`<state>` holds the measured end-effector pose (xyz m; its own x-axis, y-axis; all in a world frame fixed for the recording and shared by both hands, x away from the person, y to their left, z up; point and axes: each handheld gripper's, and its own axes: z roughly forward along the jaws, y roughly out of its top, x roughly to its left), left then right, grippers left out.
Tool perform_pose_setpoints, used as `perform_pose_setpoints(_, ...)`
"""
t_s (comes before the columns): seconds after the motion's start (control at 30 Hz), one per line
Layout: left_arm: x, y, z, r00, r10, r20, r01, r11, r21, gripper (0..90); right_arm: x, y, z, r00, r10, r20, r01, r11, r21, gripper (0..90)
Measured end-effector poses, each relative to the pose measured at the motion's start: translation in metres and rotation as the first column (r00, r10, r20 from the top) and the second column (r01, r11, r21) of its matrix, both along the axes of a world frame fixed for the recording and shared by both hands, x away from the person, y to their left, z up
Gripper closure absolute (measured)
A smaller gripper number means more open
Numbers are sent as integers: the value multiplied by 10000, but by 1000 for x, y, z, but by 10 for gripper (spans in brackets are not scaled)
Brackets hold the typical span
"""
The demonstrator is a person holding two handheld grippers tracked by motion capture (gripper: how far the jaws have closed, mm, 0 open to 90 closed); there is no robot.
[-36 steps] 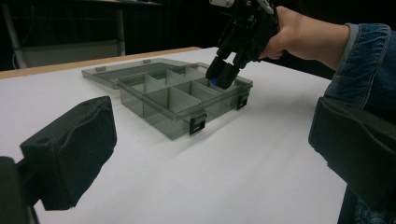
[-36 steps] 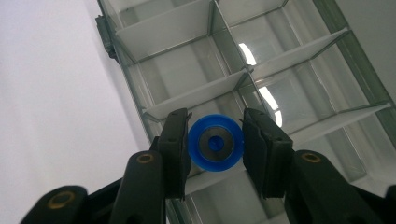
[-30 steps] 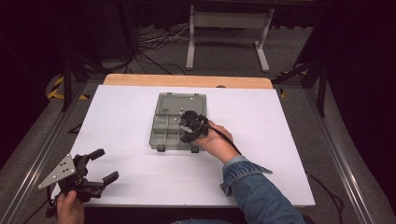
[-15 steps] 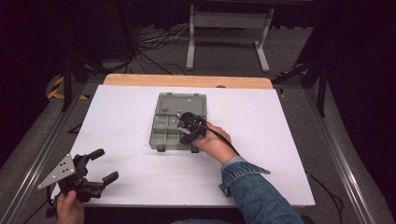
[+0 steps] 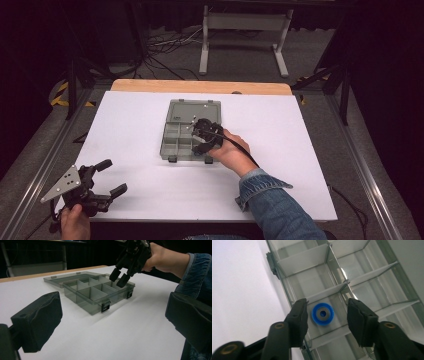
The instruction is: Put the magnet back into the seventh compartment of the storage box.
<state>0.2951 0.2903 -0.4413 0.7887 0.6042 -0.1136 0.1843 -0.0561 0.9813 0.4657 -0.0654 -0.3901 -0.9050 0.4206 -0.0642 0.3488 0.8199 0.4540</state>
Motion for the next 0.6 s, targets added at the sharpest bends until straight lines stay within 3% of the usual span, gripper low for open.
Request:
perform_pose_setpoints(0.17,0,0,0,10000,24,19,-24,10000,15,18,-6,-5,10,9997,-84,238,78,9996,268,360)
perform_pose_setpoints(0.37,0,0,0,10000,23,8,-23,10000,-1,17,-17,-12,25,9983,-70,581,37,9984,568,265)
perform_pose_setpoints(0.6,0,-1,0,10000,32,-8,-32,10000,-27,18,-26,-19,36,9976,-145,680,98,9976,682,183)
